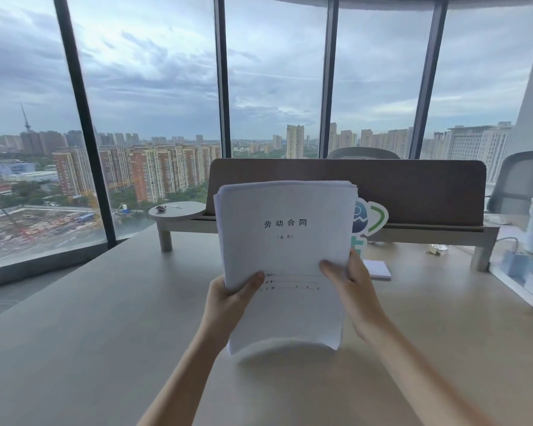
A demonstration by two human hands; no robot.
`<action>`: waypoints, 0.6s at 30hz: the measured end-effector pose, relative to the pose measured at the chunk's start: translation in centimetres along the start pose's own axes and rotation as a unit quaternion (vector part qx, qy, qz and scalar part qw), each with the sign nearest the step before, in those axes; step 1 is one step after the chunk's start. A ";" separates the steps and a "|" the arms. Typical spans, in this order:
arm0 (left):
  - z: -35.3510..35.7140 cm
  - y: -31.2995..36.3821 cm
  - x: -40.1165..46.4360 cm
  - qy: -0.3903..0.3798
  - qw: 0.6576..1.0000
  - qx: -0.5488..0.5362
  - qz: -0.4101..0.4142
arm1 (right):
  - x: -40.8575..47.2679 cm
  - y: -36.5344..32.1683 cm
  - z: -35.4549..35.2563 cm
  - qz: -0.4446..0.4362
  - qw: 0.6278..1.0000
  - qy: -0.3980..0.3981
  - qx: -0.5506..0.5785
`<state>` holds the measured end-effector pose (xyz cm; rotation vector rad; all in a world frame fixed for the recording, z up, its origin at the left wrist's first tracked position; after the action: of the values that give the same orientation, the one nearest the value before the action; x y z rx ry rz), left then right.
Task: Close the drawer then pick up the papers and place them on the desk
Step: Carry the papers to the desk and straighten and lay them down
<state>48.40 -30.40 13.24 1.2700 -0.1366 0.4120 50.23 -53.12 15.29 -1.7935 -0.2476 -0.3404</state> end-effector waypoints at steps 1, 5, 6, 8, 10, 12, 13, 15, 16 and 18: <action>-0.2 -0.3 0.2 0.003 1.000 -0.005 -0.008 | 0.1 0.1 0.2 -0.007 1.000 0.003 -0.004; -0.9 -3.1 -0.1 -0.020 0.995 -0.015 -0.092 | -0.7 3.3 1.7 0.015 1.000 0.023 0.003; -0.8 -3.7 -0.5 -0.023 0.994 -0.010 -0.103 | -1.0 4.2 2.0 0.018 1.000 0.020 -0.006; -0.8 -4.3 -0.6 0.001 0.995 -0.002 -0.096 | -1.1 4.7 2.3 0.021 0.999 0.018 -0.021; -0.8 -4.1 -0.2 0.032 0.998 0.000 -0.062 | -0.8 4.4 2.0 0.009 0.999 0.034 -0.026; -0.6 -4.1 -0.1 0.037 0.998 -0.012 -0.055 | -0.5 4.6 1.8 0.005 0.998 0.048 -0.031; -0.4 -4.3 -0.3 0.034 0.997 -0.016 -0.067 | -0.6 4.9 2.0 0.008 0.998 0.050 -0.041; -0.6 -4.9 -0.8 0.036 0.996 -0.010 -0.087 | -1.1 5.9 2.5 0.024 0.997 0.041 -0.062; -1.0 -5.1 -0.8 0.042 0.996 0.001 -0.082 | -1.2 6.2 2.8 0.027 0.997 0.037 -0.066; -1.4 -5.3 -0.6 0.052 0.996 0.007 -0.077 | -1.3 6.3 3.0 0.013 0.996 0.038 -0.082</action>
<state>49.66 -30.40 7.91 1.2610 0.0523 0.3449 51.46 -51.79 8.47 -1.9384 -0.1469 -0.4189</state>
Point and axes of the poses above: each hand's wrist, its own x-axis towards the middle knuckle, its own z-axis out of the palm, y = z × x, the point moved 5 cm from there along x, towards the middle knuckle, and after that the axes turned 11 degrees about -x, right-handed, at the moved point
